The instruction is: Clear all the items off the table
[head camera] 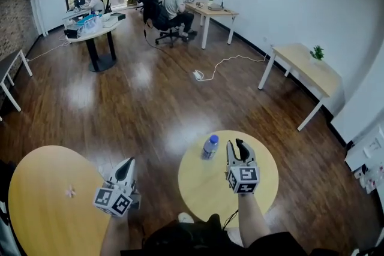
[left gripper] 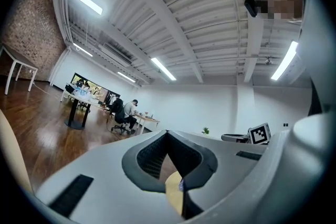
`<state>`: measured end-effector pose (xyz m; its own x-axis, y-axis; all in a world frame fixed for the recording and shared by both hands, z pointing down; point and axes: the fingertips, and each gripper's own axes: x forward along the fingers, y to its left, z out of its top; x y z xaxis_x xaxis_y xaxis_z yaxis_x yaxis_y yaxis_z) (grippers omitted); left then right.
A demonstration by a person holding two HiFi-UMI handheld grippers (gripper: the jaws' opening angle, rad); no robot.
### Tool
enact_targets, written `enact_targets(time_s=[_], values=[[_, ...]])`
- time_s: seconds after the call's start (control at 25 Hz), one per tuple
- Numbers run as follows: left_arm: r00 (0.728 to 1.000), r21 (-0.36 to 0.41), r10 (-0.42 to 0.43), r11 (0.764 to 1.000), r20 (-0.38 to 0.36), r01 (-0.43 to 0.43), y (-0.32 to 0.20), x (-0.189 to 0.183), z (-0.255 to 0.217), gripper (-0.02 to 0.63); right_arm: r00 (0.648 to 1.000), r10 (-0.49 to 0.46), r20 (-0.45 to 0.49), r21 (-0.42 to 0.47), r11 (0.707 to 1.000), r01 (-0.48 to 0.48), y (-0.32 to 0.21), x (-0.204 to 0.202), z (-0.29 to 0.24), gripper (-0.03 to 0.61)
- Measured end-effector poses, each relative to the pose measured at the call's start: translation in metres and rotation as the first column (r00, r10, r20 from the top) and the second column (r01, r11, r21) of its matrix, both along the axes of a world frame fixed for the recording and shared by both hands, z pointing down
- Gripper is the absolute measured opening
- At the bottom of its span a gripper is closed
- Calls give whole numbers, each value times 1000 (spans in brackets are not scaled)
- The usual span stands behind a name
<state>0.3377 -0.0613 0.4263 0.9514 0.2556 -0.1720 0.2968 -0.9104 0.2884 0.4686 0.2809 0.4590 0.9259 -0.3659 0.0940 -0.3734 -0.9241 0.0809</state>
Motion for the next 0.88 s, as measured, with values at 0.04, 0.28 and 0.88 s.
enact_targets(time_s=[0.04, 0.28, 0.88], values=[[1000, 0, -9, 1000, 13, 9, -1, 0, 3, 0, 1000, -15, 17, -2, 1000, 15, -5, 2, 5, 123], [998, -14, -17, 1000, 68, 18, 4, 2, 22, 0, 988, -93, 121, -20, 995, 96, -25, 9, 41, 245], [945, 18, -41, 999, 325, 37, 16, 50, 117, 2, 952, -102, 288, -20, 993, 112, -32, 42, 152, 324]])
